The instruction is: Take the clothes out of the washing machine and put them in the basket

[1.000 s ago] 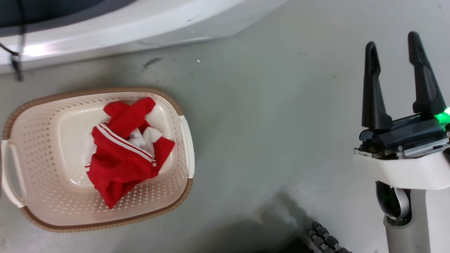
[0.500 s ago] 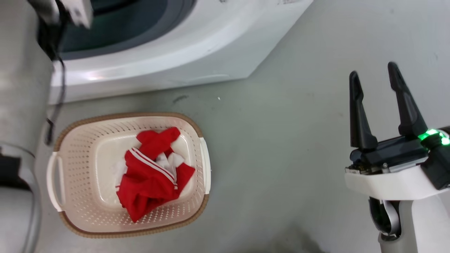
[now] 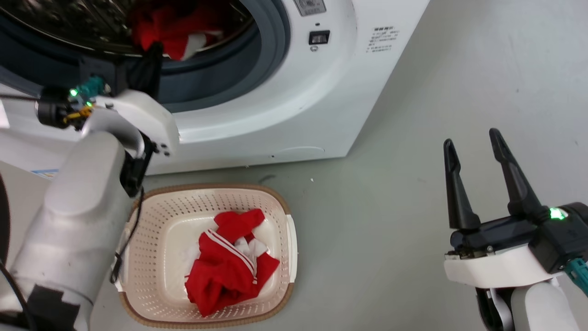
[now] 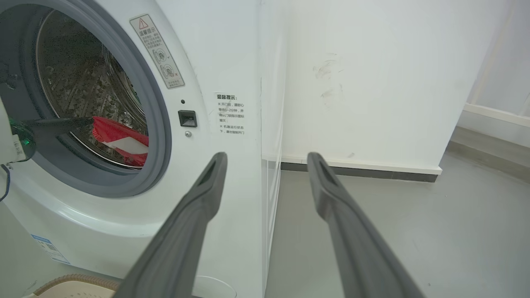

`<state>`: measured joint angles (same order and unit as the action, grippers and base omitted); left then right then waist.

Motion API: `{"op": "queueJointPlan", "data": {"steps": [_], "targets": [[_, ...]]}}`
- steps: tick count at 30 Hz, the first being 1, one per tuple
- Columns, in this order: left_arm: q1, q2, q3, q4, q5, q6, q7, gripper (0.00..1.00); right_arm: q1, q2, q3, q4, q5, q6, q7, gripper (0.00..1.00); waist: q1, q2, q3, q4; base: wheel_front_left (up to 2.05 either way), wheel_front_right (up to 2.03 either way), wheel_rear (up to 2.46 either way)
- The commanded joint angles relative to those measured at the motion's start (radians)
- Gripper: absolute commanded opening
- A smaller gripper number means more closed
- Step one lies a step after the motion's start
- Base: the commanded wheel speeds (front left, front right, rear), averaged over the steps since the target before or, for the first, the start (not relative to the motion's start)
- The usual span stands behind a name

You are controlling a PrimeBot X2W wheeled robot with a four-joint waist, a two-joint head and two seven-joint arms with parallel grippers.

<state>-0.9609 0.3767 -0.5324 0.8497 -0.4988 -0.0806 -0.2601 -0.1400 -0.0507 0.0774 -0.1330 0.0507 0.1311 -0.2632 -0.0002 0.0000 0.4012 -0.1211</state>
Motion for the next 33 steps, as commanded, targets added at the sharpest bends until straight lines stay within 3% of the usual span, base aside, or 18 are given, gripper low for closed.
{"op": "queueJointPlan", "data": {"steps": [1, 10, 20, 33], "targets": [[0.058, 0.0, 0.014, -0.051, -0.002, 0.018, -0.007, 0.0, 0.023, 0.001, 0.004, 0.005, -0.011, -0.001, -0.002, 1.0, 0.0002, 0.0, -0.056, 0.029, 0.0, 0.0, 0.0], [0.341, -0.002, 0.04, -0.276, 0.013, 0.088, -0.006, 0.0, 0.087, 0.001, 0.012, 0.024, -0.014, -0.001, -0.002, 1.0, 0.0002, 0.0, -0.17, 0.05, 0.0, 0.0, 0.0], [0.558, -0.012, 0.043, -0.407, 0.012, 0.136, -0.006, 0.0, 0.131, 0.001, 0.005, 0.033, -0.018, -0.001, -0.002, 1.0, 0.0002, 0.0, -0.246, 0.072, 0.0, 0.0, 0.0], [0.727, -0.04, -0.018, -0.402, -0.005, 0.116, -0.004, 0.0, 0.159, 0.001, 0.008, 0.038, -0.015, -0.001, -0.002, 1.0, 0.0002, 0.0, -0.284, 0.086, 0.0, 0.0, 0.0]]}}
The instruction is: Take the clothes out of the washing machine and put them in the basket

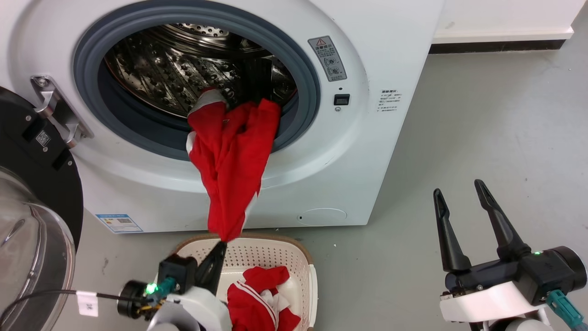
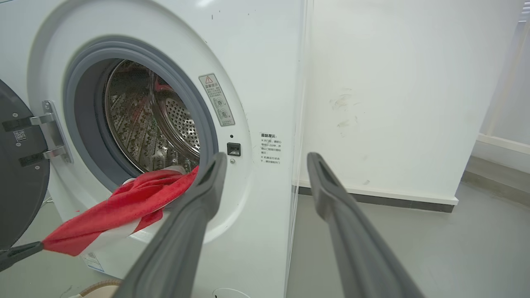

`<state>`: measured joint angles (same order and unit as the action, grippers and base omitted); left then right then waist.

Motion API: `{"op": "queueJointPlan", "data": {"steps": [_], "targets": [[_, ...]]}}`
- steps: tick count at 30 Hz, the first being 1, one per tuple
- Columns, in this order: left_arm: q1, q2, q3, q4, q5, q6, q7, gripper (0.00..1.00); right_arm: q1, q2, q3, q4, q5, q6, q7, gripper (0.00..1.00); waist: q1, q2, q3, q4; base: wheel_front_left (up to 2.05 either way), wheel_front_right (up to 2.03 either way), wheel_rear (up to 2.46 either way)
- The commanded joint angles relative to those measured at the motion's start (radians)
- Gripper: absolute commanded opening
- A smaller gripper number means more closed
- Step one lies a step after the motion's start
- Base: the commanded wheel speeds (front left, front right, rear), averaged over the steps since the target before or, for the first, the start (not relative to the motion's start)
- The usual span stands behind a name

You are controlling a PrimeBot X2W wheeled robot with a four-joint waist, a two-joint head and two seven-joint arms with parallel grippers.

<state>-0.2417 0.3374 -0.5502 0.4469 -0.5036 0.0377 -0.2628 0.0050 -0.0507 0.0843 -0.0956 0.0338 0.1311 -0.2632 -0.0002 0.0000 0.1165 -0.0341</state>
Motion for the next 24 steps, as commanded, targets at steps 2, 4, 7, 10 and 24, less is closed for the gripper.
{"op": "queueJointPlan", "data": {"steps": [2, 4, 7, 10, 24], "targets": [[0.021, -0.008, -0.013, 0.016, 0.0, -0.009, -0.002, 0.0, 0.012, 0.001, 0.0, 0.0, 0.001, -0.001, -0.002, 1.0, 0.0002, 0.0, 0.002, -0.004, 0.0, 0.0, 0.0], [0.035, -0.019, -0.021, 0.035, -0.006, -0.015, -0.002, 0.0, 0.01, 0.001, 0.0, 0.0, -0.001, -0.001, -0.002, 1.0, 0.0002, 0.0, 0.005, -0.009, 0.0, 0.0, 0.0], [0.044, -0.03, -0.021, 0.067, -0.013, -0.02, -0.002, 0.0, 0.004, 0.001, 0.001, -0.002, -0.004, -0.001, -0.002, 1.0, 0.0002, 0.0, 0.016, -0.018, 0.0, 0.0, 0.0], [0.047, -0.049, -0.023, 0.113, -0.02, -0.031, -0.002, 0.0, -0.011, 0.001, 0.001, -0.006, -0.005, -0.001, -0.002, 1.0, 0.0002, 0.0, 0.036, -0.029, 0.0, 0.0, 0.0], [0.01, -0.127, 0.004, 0.36, 0.011, -0.092, -0.003, 0.0, -0.073, 0.001, -0.008, -0.013, 0.008, -0.001, -0.002, 1.0, 0.0002, 0.0, 0.134, -0.065, 0.0, 0.0, 0.0]]}}
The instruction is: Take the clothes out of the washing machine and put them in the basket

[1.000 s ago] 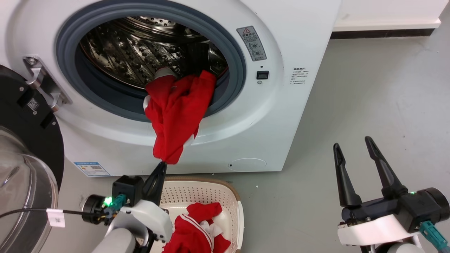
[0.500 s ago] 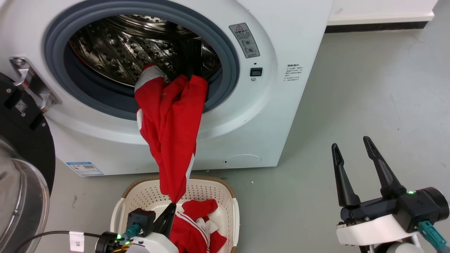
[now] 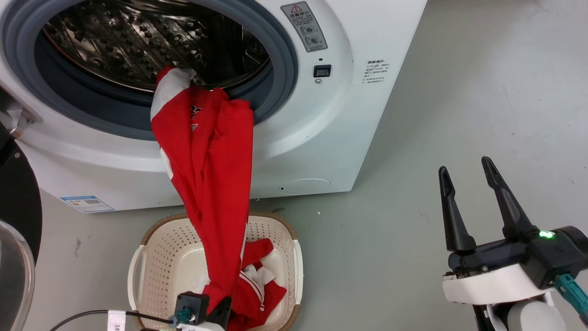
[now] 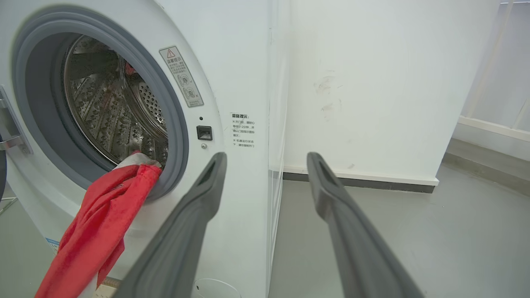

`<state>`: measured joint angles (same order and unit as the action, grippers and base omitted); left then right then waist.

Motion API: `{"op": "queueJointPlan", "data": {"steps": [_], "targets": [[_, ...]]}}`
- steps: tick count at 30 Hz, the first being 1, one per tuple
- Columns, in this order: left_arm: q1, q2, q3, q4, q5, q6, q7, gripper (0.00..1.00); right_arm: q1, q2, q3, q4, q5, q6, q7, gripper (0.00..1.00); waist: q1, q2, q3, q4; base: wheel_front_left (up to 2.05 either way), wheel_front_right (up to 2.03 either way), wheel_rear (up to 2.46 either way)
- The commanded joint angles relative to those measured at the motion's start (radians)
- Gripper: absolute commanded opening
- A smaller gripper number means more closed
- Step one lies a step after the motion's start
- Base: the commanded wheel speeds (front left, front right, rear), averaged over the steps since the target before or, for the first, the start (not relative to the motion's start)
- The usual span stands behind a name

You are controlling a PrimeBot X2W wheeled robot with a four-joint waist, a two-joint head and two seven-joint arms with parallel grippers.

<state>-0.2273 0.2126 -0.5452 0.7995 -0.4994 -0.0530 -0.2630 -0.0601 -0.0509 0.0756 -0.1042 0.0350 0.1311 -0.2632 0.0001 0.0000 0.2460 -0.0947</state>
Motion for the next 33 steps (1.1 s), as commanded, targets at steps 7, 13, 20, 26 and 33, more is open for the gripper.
{"op": "queueJointPlan", "data": {"steps": [7, 13, 20, 26, 33], "targets": [[-0.042, -0.043, 0.008, 0.151, 0.016, -0.031, -0.002, 0.0, -0.033, 0.001, 0.0, -0.01, 0.011, -0.001, -0.002, 1.0, -0.0001, 0.0, 0.047, -0.013, 0.0, 0.0, 0.0], [-0.096, -0.074, 0.03, 0.256, 0.007, -0.044, -0.002, 0.0, -0.066, 0.001, 0.001, -0.016, 0.011, -0.001, -0.002, 1.0, -0.0001, 0.0, 0.104, -0.02, 0.0, 0.0, 0.0], [-0.171, -0.099, 0.039, 0.412, -0.021, -0.061, 0.004, 0.0, -0.102, 0.001, 0.008, -0.024, 0.016, -0.001, -0.002, 1.0, -0.0001, 0.0, 0.172, -0.04, 0.0, 0.0, 0.0], [-0.223, -0.093, 0.037, 0.461, -0.03, -0.065, 0.019, 0.0, -0.134, 0.001, 0.005, -0.036, 0.02, -0.001, -0.002, 1.0, -0.0001, 0.0, 0.237, -0.056, 0.0, 0.0, 0.0], [-0.275, -0.097, 0.03, 0.479, -0.042, -0.069, 0.046, 0.0, -0.161, 0.001, -0.009, -0.044, 0.023, -0.001, -0.002, 1.0, -0.0001, 0.0, 0.294, -0.052, 0.0, 0.0, 0.0]]}}
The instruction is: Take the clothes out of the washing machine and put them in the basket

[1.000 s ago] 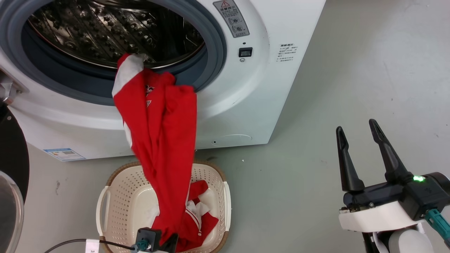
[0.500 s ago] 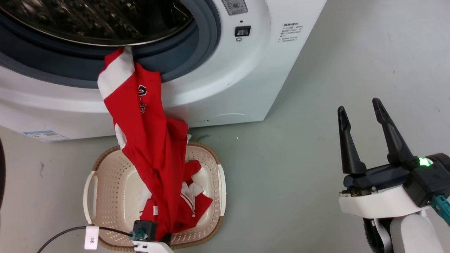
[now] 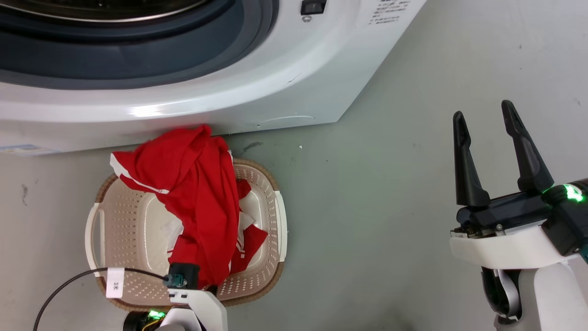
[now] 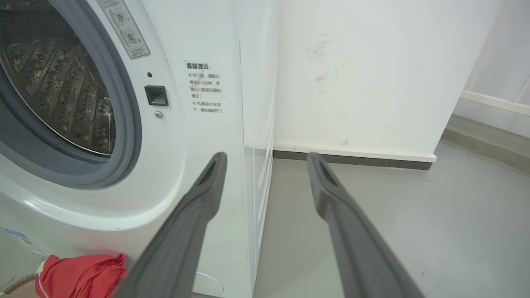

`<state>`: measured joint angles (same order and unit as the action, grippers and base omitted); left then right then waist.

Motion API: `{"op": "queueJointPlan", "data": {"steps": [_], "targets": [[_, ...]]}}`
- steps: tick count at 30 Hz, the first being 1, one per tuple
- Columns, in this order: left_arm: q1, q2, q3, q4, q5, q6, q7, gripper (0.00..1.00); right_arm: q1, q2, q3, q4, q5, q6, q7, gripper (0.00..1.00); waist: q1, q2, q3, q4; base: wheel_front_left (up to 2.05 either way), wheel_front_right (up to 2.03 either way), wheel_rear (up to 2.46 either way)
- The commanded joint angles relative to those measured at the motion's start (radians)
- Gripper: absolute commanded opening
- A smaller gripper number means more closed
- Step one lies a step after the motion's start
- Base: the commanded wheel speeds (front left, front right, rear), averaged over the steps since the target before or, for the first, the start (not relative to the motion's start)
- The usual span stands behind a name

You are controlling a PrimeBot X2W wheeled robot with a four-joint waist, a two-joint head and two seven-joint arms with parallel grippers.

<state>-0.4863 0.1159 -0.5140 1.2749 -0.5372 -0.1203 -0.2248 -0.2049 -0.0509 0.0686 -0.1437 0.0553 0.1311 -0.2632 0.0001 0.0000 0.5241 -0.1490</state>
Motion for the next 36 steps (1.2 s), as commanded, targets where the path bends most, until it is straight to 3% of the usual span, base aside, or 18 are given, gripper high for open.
{"op": "queueJointPlan", "data": {"steps": [1, 11, 12, 13, 20, 36], "targets": [[-0.022, -0.002, -0.004, 0.005, -0.004, -0.002, 0.018, 0.0, -0.022, 0.001, -0.002, -0.005, 0.003, -0.001, -0.002, 1.0, -0.0001, 0.0, 0.024, 0.003, 0.0, 0.0, 0.0], [-0.07, -0.004, -0.016, 0.012, -0.013, 0.006, 0.103, 0.0, -0.054, 0.001, -0.005, -0.011, 0.004, -0.001, -0.002, 1.0, -0.0001, 0.0, 0.084, 0.002, 0.0, 0.0, 0.0], [-0.074, -0.004, -0.015, 0.013, -0.014, 0.007, 0.108, 0.23, -0.055, 0.001, -0.007, -0.01, 0.004, -0.001, -0.002, 1.0, -0.0001, 0.0, 0.086, 0.001, 0.0, 0.0, 0.0], [-0.079, -0.002, -0.017, 0.012, -0.01, 0.015, 0.097, 1.0, -0.055, 0.001, -0.008, -0.008, 0.005, -0.001, -0.002, 1.0, -0.0001, 0.0, 0.087, 0.001, 0.0, 0.0, 0.0], [-0.048, -0.004, -0.027, 0.014, -0.01, 0.02, 0.067, 1.0, -0.024, 0.001, -0.008, 0.014, 0.005, -0.001, -0.002, 1.0, -0.0001, 0.0, 0.031, 0.01, 0.0, 0.0, 0.0], [0.105, -0.011, -0.011, -0.011, -0.029, 0.036, -0.04, 1.0, 0.12, 0.001, -0.007, 0.085, -0.004, -0.001, -0.002, 1.0, -0.0001, 0.0, -0.248, 0.073, 0.0, 0.0, 0.0]]}}
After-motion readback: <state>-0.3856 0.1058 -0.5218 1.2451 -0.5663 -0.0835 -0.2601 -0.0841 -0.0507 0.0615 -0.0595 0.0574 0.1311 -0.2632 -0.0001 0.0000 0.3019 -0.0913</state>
